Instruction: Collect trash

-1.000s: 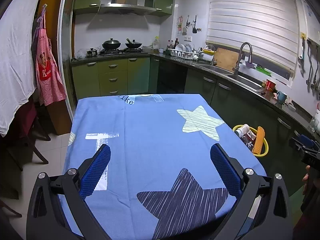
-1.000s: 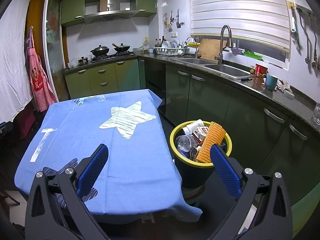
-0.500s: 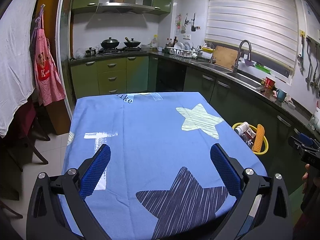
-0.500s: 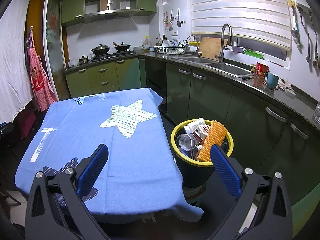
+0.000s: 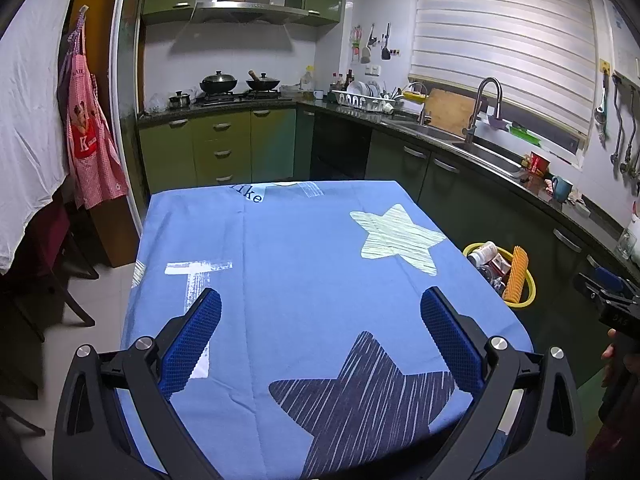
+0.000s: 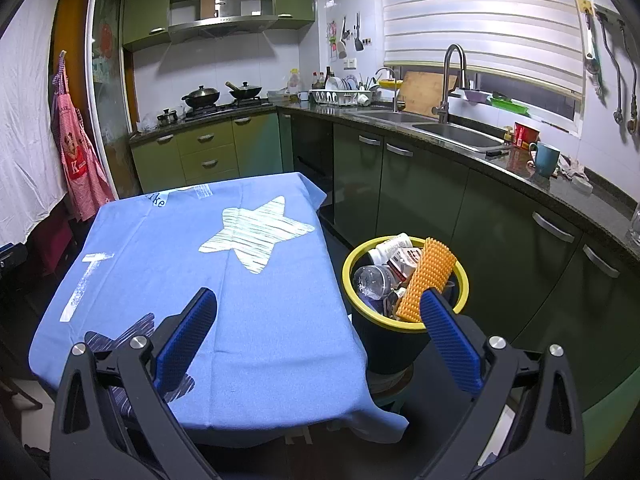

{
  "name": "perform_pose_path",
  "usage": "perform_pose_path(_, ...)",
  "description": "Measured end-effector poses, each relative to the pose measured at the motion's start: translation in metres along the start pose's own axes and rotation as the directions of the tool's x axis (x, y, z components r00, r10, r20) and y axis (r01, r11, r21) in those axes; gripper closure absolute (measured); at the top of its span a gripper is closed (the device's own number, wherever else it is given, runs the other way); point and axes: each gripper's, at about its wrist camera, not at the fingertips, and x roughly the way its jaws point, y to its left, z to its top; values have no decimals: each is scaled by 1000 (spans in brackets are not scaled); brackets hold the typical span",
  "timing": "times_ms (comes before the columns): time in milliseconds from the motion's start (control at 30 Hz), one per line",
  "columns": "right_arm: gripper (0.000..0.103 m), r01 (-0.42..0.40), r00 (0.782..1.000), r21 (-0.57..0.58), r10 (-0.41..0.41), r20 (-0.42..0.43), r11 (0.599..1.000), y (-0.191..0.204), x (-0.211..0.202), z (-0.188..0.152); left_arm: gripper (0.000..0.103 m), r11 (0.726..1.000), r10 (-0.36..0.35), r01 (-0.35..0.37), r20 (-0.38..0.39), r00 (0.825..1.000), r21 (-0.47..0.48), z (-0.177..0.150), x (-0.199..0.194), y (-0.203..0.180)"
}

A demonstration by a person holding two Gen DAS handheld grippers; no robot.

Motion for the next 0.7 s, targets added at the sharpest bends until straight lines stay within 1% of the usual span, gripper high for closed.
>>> perform_pose_path(700, 6, -2, 1000, 1, 2, -6, 1000, 0, 6, -4, 5, 1000, -3, 3, -17, 1000, 12, 1, 7, -5)
